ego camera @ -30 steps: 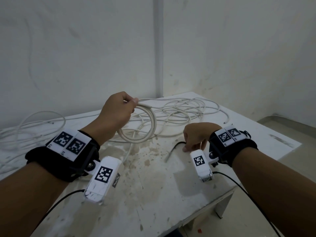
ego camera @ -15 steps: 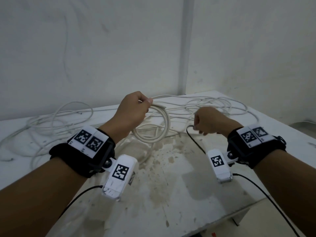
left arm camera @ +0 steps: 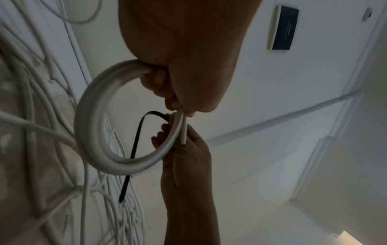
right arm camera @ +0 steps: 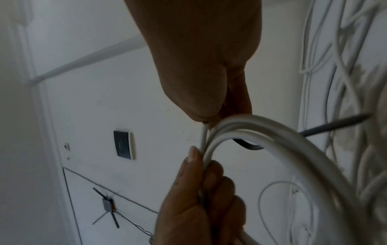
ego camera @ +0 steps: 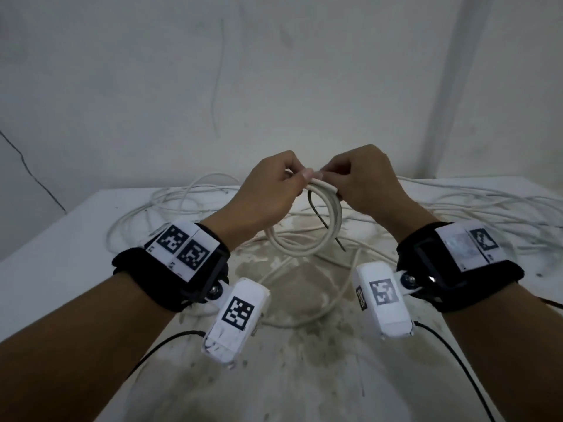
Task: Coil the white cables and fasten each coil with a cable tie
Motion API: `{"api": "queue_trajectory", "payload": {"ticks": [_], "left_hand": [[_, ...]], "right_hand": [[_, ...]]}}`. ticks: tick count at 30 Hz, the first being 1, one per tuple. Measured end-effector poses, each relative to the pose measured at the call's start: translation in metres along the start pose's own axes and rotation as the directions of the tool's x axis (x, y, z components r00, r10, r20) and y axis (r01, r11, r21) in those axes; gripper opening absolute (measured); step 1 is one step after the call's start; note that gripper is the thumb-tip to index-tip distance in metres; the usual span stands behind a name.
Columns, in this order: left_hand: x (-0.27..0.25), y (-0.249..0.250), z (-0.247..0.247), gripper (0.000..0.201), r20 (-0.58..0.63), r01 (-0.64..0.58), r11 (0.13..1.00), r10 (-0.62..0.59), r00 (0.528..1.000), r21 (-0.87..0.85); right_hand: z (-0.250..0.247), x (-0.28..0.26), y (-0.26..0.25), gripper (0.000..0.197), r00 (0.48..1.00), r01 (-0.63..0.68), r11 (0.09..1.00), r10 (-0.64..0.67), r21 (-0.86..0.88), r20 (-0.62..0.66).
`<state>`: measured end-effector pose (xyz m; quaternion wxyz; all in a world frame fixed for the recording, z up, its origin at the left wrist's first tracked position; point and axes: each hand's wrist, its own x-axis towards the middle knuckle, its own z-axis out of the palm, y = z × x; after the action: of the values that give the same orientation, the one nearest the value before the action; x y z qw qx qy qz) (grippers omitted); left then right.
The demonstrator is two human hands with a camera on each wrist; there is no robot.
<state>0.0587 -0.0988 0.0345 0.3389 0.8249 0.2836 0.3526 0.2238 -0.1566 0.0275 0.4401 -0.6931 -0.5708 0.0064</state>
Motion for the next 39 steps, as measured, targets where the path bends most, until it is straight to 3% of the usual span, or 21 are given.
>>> {"api": "queue_trajectory", "payload": {"ticks": [4,8,10,15,20,25,33,35,38,39], "left_hand": [[0.016,-0.008,0.004,0.021,0.018,0.007,0.998,-0.008,1.0,0.055],[0.032,-0.011,0.019,0.024,0.026,0.025,0.999,-0.026,0.999,0.036],[0.04,-0.013,0.025,0.022,0.045,0.037,0.999,-0.037,0.998,0.008],[0.052,-0.021,0.036,0.022,0.106,0.028,0.999,-0.03,0.994,0.014],[0.06,-0.026,0.039,0.02,0.078,0.025,0.996,-0.031,0.996,0.081],[0.051,-0.031,0.023,0.016,0.041,0.078,0.997,-0.079,0.996,0.023],[0.038,-0.04,-0.019,0.036,0.029,0.042,0.997,-0.044,0.999,0.064],[0.037,-0.041,-0.025,0.035,-0.002,0.069,0.997,-0.069,0.998,0.042],[0.043,-0.049,-0.038,0.035,-0.101,0.151,0.985,-0.16,0.982,-0.083],[0.046,-0.053,-0.043,0.034,-0.132,0.177,0.974,-0.195,0.972,-0.139]], "right_hand": [[0.007,0.017,0.011,0.019,1.0,-0.006,0.966,0.006,0.26,0.0],[0.015,0.034,0.029,0.02,0.994,-0.023,0.996,0.032,0.092,-0.101],[0.015,0.039,0.041,0.021,0.981,-0.109,0.988,0.124,0.107,-0.147],[0.01,0.04,0.063,0.019,0.918,-0.225,0.879,0.336,0.421,-0.21],[0.009,0.036,0.052,0.024,0.985,-0.159,0.901,0.171,0.404,0.005],[0.011,0.04,0.031,0.027,0.99,-0.066,0.93,0.016,0.361,0.14],[0.035,0.04,-0.014,0.024,0.999,0.025,0.943,-0.039,0.332,0.036],[0.042,0.043,-0.018,0.023,1.0,0.026,0.957,-0.03,0.291,0.009],[0.05,0.046,-0.023,0.006,0.997,0.068,0.981,-0.063,0.179,-0.035],[0.051,0.046,-0.025,0.012,0.996,0.088,0.988,-0.087,0.129,-0.01]]}}
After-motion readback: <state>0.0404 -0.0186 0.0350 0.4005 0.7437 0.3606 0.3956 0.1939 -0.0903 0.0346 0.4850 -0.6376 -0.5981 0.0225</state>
